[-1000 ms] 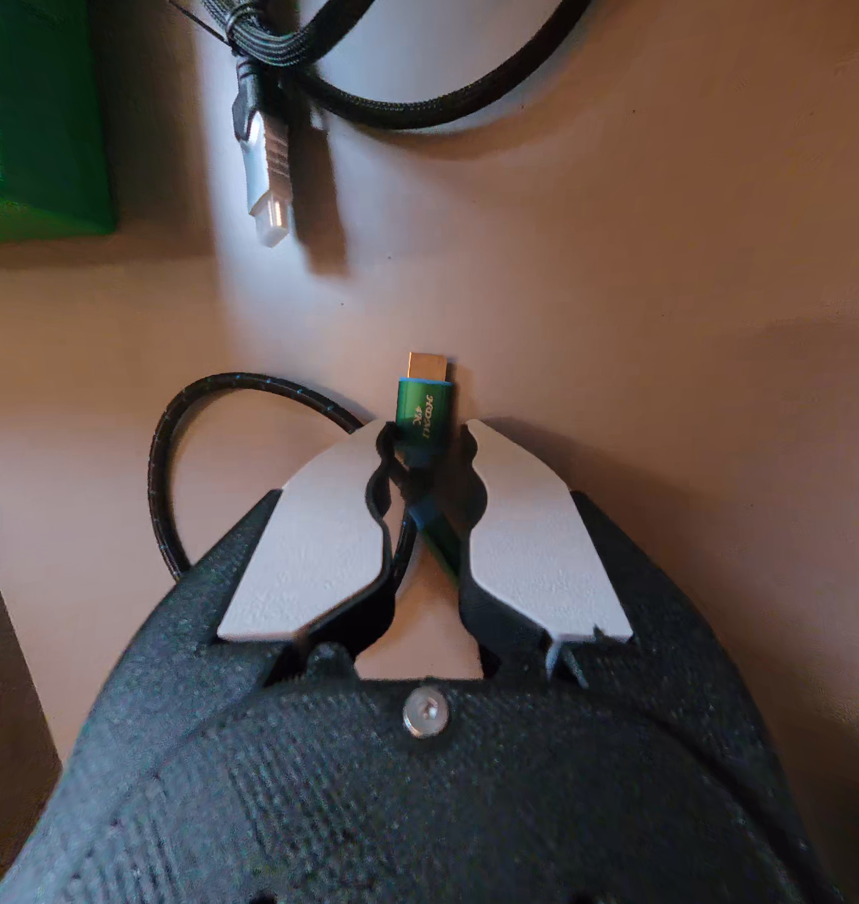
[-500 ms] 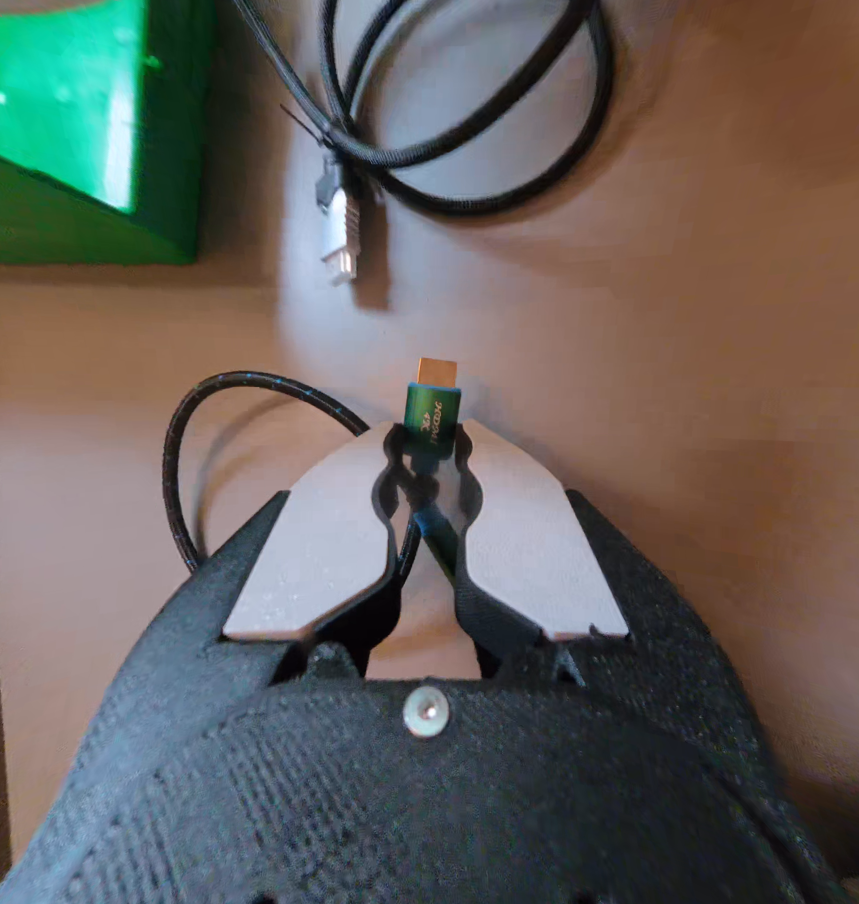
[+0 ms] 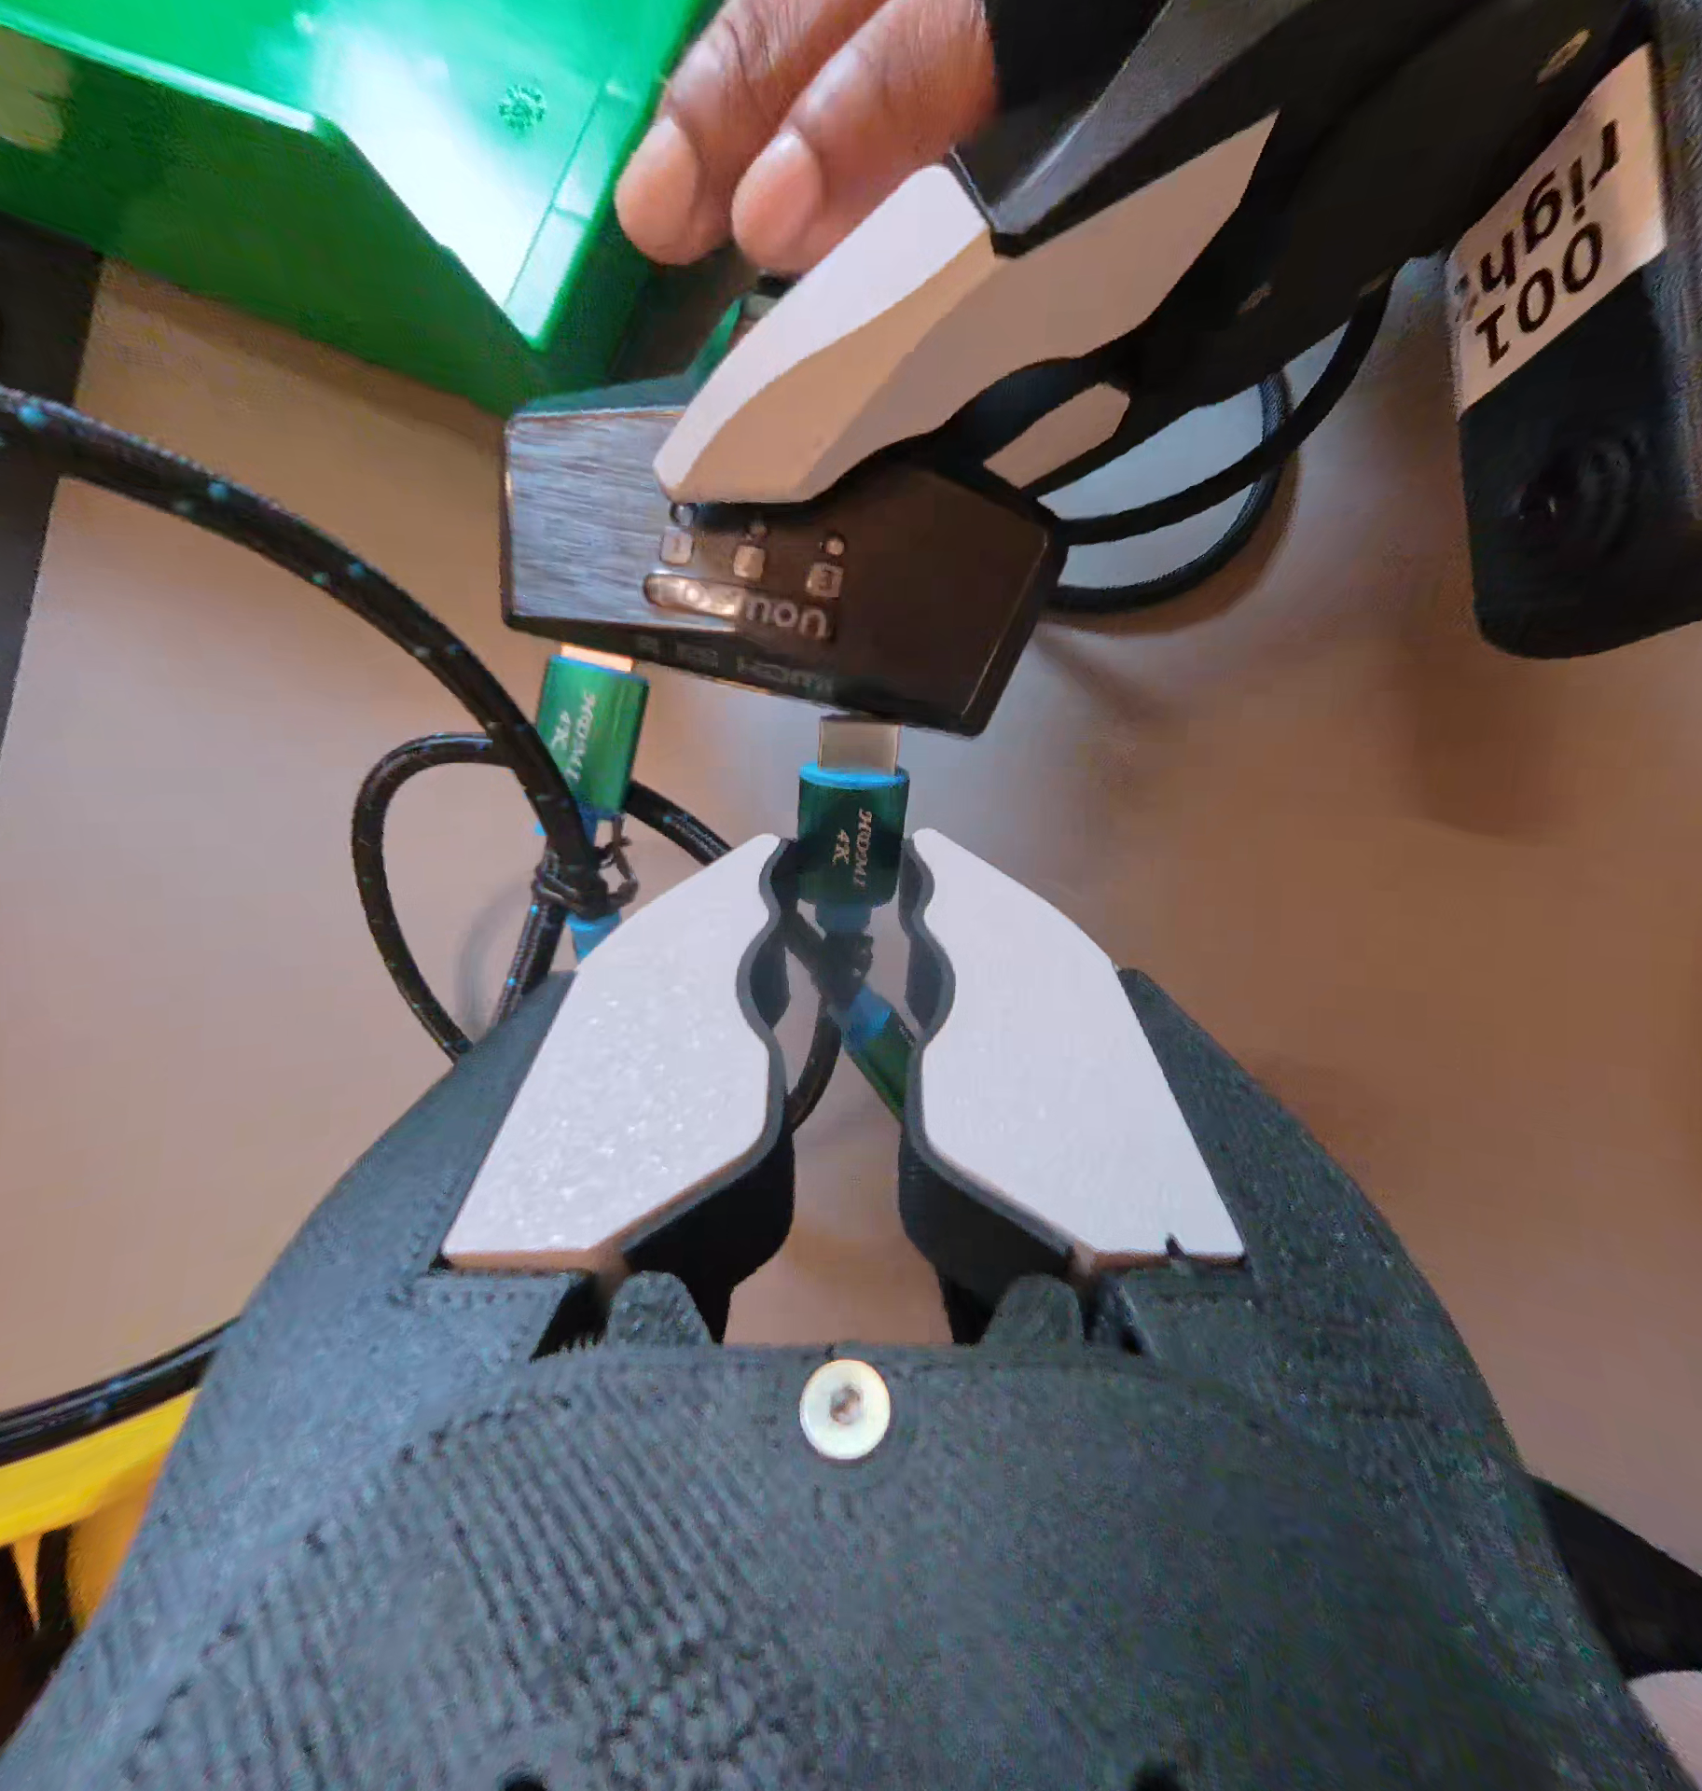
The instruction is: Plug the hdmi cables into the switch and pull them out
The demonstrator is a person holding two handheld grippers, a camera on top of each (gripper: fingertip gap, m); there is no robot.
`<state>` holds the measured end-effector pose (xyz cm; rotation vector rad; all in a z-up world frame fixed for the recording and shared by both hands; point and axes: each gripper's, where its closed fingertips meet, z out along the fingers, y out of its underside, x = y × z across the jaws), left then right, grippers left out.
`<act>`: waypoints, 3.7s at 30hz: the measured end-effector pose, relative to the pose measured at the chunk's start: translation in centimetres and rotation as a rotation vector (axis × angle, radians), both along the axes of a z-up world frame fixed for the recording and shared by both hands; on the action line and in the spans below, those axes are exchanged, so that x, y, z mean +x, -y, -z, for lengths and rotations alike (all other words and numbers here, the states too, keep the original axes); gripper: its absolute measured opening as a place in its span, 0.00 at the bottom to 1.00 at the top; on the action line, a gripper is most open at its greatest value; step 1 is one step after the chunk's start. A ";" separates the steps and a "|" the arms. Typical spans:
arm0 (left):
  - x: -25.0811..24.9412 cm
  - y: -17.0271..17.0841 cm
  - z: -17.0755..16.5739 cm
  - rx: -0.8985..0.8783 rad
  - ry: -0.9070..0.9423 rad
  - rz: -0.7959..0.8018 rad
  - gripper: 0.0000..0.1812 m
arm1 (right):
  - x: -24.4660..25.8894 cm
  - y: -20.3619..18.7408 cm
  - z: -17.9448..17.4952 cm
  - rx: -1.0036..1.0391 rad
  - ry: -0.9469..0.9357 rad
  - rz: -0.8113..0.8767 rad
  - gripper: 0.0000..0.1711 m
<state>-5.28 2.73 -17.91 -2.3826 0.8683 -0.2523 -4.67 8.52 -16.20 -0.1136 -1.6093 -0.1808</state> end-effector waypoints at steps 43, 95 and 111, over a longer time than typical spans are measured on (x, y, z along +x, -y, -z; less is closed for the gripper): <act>0.6 0.8 -0.6 0.058 -0.101 0.058 0.20 | -0.4 -0.4 1.1 -0.091 0.030 0.138 0.14; -4.8 4.3 -19.8 0.827 0.376 -0.065 0.20 | 3.2 -3.1 -9.5 -0.934 -0.171 0.087 0.14; 5.5 0.1 -15.2 0.736 0.641 0.204 0.12 | 4.1 5.8 -13.1 -1.568 0.124 -0.556 0.16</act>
